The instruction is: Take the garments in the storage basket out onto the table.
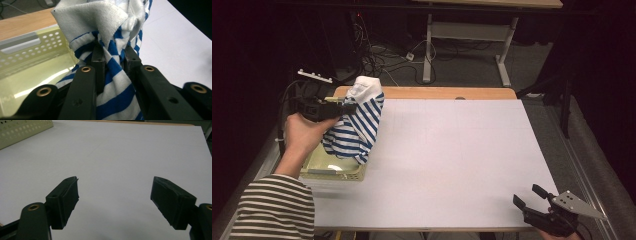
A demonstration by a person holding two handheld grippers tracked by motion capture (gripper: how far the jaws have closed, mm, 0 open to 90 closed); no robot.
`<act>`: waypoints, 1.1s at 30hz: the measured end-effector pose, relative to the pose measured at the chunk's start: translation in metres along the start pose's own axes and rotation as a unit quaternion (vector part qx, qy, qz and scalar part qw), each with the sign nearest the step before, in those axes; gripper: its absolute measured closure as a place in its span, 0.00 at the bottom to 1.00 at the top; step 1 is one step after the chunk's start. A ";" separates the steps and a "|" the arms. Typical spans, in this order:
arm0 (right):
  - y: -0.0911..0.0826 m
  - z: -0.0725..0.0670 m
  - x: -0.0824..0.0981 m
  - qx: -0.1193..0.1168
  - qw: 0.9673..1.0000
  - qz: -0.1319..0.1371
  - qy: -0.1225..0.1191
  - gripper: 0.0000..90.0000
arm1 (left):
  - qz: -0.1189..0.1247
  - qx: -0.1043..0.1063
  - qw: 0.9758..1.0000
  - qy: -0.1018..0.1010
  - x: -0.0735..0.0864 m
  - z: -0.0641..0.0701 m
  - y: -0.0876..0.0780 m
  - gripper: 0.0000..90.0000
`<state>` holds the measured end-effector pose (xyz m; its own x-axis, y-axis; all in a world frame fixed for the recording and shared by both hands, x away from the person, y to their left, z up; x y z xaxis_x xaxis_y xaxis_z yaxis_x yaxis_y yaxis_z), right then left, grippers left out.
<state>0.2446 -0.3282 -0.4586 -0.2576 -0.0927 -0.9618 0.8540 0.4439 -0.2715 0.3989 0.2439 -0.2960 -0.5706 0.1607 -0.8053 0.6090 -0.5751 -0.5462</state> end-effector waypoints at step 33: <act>0.000 0.000 0.000 -0.004 1.000 0.001 0.001 0.25 | -0.018 0.083 0.995 0.050 -0.010 0.069 0.048 0.81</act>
<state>0.2448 -0.3286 -0.4587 -0.2574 -0.0896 -0.9621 0.8510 0.4507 -0.2696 0.3956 0.1595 -0.2979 -0.5283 0.2572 -0.8092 0.4855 -0.6903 -0.5364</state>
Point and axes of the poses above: each handheld gripper's, and its own axes: y roughly forward along the jaws, x roughly out of its underside, z roughly to its right, the point moved 2 cm from there along y, roughly forward along the jaws, and after that the axes turned 10 degrees about z, right-handed, at the moved point
